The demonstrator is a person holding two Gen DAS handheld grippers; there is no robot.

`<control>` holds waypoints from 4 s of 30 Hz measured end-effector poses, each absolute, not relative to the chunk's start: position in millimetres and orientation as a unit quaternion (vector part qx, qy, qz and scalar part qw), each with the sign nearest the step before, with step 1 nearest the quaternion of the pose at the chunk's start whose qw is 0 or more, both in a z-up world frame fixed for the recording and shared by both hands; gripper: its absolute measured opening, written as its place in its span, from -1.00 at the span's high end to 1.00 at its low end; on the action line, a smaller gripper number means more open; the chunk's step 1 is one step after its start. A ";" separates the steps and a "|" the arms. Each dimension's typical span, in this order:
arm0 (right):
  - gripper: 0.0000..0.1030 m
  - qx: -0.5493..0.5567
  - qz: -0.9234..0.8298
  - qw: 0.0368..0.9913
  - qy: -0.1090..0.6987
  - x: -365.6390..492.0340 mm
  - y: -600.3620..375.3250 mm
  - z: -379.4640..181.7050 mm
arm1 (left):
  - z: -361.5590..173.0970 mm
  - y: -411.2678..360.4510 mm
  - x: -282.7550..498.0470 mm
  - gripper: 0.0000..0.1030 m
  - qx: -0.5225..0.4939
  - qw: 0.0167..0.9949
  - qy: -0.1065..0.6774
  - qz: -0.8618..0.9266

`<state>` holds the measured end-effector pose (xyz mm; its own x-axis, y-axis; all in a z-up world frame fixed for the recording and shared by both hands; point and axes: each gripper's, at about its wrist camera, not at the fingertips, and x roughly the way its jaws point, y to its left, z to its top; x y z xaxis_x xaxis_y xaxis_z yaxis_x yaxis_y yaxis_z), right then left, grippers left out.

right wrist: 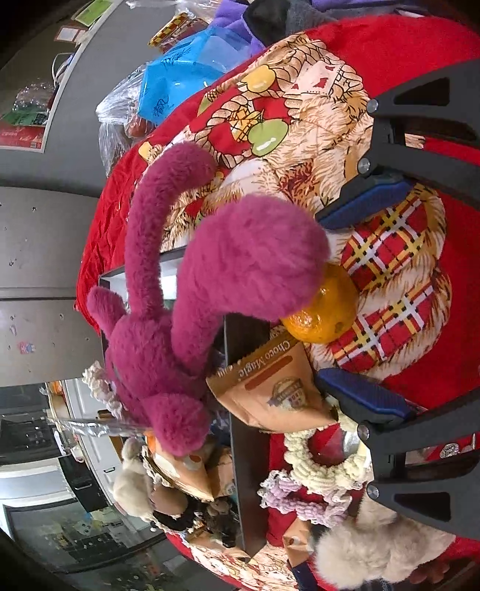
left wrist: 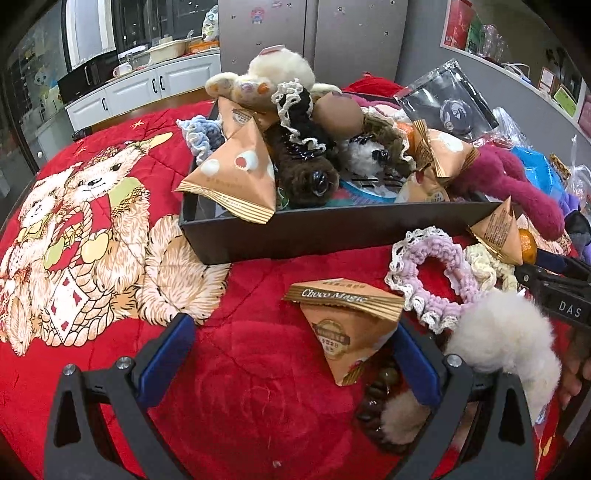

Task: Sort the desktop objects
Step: 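Grasp the Choco Magic pack with left gripper while right grasps the mandarin orange, then carry the snack pack and orange toward the dark tray, then open left gripper to drop the Choco Magic pack while right releases the orange into tray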

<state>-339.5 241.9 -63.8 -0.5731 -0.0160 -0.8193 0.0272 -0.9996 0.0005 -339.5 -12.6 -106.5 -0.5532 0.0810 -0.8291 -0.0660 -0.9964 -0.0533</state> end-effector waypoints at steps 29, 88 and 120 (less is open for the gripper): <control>0.24 0.449 -0.893 0.032 -0.008 -318.5 241.6 -52.3 | -92.7 -0.8 -318.3 0.06 -0.446 0.041 0.015 0.894; 0.23 0.413 -0.903 0.116 0.001 -380.9 176.9 13.3 | -32.1 20.2 -400.0 0.05 -0.429 0.075 -0.009 0.900; 0.23 0.418 -0.901 0.114 0.019 -418.6 169.8 0.8 | -41.3 16.6 -416.3 0.05 -0.427 0.090 -0.003 0.900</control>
<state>-418.6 169.8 0.8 -0.6248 -0.1889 -0.7576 0.2207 -0.9734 0.0607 -416.3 16.6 -41.3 -0.6193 0.1634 -0.7679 -0.1588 -0.9840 -0.0813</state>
